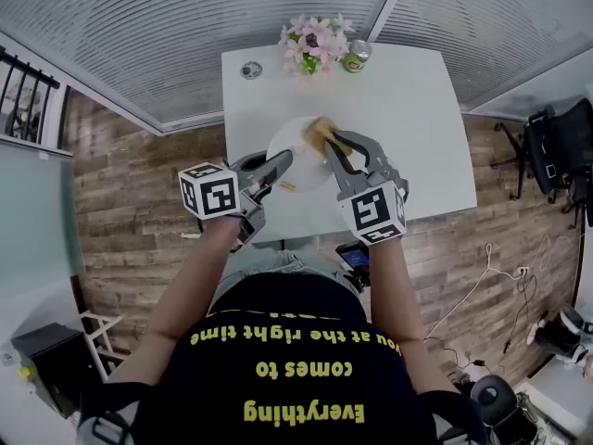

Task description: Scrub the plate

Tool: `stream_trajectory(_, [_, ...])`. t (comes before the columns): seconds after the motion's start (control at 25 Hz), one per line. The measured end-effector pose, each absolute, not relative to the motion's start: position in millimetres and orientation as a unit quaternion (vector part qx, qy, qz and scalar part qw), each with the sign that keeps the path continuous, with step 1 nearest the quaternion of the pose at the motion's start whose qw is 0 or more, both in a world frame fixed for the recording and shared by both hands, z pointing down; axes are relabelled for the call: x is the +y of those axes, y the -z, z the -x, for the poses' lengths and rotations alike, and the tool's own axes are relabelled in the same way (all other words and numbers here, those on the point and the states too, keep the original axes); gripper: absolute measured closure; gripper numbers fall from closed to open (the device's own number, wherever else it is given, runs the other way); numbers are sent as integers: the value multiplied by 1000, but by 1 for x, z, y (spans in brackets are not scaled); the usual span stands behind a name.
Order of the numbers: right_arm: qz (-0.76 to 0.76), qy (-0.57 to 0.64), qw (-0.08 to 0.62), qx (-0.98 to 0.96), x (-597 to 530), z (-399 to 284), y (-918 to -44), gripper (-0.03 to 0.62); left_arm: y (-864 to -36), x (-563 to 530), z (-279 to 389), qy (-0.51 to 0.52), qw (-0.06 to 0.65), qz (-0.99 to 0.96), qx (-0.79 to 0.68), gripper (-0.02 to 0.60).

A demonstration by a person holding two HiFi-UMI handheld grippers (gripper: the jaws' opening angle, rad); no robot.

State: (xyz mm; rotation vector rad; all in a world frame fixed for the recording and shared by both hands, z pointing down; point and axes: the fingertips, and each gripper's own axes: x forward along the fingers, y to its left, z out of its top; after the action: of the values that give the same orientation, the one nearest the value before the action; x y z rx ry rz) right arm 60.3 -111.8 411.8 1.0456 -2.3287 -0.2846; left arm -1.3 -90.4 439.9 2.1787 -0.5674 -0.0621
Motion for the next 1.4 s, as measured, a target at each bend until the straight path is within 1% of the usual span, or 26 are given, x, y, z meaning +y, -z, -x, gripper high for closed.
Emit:
stream_trajectory(0.4, [-417,95,289,-856,-115,-82,-412,553,-438,-92,5,29,429,-873,-231,560])
stream_trajectory(1.4, [-360,98,277,-886,-97,-30,-418,553,-442,-95,4,29,434,-869,-238,560])
